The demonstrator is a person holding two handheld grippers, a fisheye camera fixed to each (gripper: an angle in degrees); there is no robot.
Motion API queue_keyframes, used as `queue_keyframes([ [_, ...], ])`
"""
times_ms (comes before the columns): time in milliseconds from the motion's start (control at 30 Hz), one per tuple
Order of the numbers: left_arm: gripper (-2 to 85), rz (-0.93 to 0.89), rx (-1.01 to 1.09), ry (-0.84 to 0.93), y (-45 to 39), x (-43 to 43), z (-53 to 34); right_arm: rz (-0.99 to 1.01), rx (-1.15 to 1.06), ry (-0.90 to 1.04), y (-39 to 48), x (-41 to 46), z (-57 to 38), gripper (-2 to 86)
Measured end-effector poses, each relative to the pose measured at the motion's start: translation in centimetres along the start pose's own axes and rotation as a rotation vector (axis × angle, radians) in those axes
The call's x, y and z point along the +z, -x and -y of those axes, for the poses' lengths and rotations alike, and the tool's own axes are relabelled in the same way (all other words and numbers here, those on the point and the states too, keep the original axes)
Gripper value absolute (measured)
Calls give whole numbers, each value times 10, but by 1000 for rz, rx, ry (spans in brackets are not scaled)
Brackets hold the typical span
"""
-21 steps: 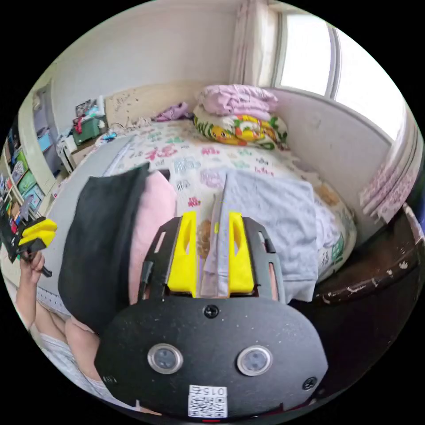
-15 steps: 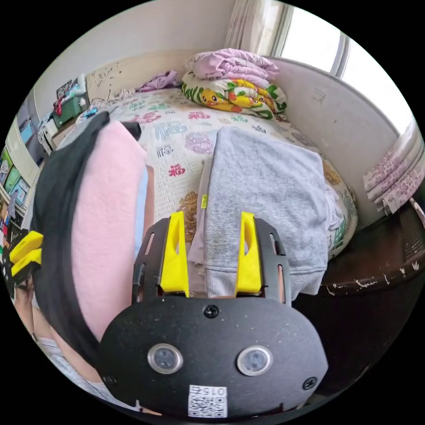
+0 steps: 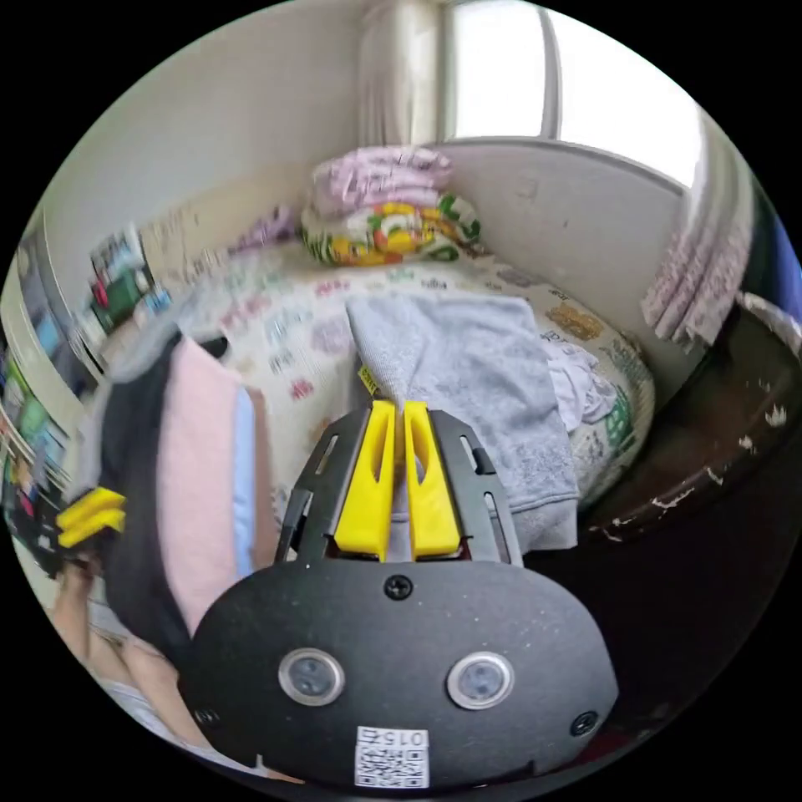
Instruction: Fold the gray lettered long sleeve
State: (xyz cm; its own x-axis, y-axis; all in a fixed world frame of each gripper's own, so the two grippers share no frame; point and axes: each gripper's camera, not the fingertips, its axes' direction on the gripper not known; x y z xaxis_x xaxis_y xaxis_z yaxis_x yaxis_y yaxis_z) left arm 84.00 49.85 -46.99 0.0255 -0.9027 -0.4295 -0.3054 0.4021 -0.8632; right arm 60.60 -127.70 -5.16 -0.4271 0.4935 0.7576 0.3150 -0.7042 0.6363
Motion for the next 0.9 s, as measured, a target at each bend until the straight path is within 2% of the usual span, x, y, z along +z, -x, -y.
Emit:
queue_keyframes([
  [100, 49, -29, -28, 9, 11, -4, 3, 138, 173, -280, -53, -133, -15, 0],
  [267, 53, -144, -97, 74, 30, -31, 23, 300, 285, -667, -99, -343, -76, 0],
  [300, 54, -184, -90, 47, 28, -41, 24, 325, 264, -748, -94, -394, -94, -1],
  [333, 58, -247, -75, -55, 19, -66, 24, 340, 243, -784, -88, -419, -104, -1],
  [367, 78, -259, -49, -158, 5, -93, 23, 372, 187, -848, -70, -464, -122, -1],
  [433, 127, -275, -46, -237, -19, -125, 27, 441, 46, -974, -17, -548, -162, -2],
  [567, 194, -509, -16, -214, -89, -159, 38, 521, -176, -1191, 79, -662, -235, -2],
  [600, 190, -546, -6, -223, -99, -166, 37, 530, -248, -1230, 110, -693, -258, -2],
  [733, 101, -1008, 96, -392, -154, -241, 10, 636, -392, -1204, 178, -751, -312, -3],
  [800, 89, -1045, 135, -426, -167, -276, -1, 698, -427, -1131, 211, -764, -340, -3],
  [900, 79, -1024, 88, -470, -138, -323, -17, 747, -427, -1162, 238, -776, -383, -2],
])
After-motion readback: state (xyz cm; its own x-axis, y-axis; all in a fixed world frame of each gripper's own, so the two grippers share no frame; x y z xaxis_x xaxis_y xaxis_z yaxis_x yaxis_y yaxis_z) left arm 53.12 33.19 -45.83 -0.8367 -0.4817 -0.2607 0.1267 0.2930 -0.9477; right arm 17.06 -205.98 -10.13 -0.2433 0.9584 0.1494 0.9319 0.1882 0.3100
